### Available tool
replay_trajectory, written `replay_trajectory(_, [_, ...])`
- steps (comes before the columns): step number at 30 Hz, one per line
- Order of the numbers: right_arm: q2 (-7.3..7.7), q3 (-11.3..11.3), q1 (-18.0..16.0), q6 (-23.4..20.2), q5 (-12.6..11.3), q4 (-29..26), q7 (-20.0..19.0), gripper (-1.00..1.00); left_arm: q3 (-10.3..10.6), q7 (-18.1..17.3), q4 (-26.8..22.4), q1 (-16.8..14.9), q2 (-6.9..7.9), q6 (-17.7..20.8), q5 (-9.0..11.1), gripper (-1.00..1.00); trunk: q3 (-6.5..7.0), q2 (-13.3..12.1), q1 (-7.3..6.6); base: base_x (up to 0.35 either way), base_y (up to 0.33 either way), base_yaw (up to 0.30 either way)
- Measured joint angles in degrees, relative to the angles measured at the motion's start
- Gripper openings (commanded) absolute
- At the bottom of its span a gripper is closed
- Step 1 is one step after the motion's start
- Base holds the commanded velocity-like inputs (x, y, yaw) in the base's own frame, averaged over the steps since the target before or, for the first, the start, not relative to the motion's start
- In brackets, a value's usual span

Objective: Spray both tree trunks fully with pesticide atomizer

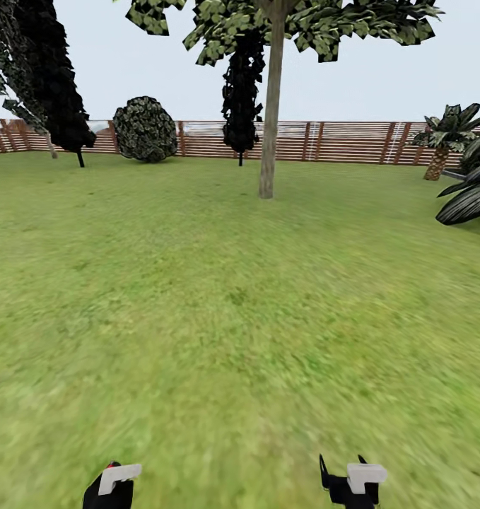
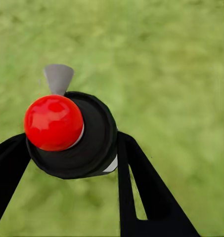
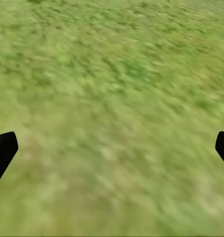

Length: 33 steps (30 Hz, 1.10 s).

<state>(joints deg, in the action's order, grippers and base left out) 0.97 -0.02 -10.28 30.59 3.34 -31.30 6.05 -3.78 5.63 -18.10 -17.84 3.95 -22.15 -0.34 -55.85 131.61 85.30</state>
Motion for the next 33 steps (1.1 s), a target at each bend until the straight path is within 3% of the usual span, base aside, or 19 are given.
replay_trajectory(33, [0.00,0.0,0.0,0.0,0.0,0.0,0.0,1.00,0.0,0.0,0.1,0.0,0.00,0.0,0.1,-1.00,0.00,0.0,0.00,0.339,0.000,-0.001])
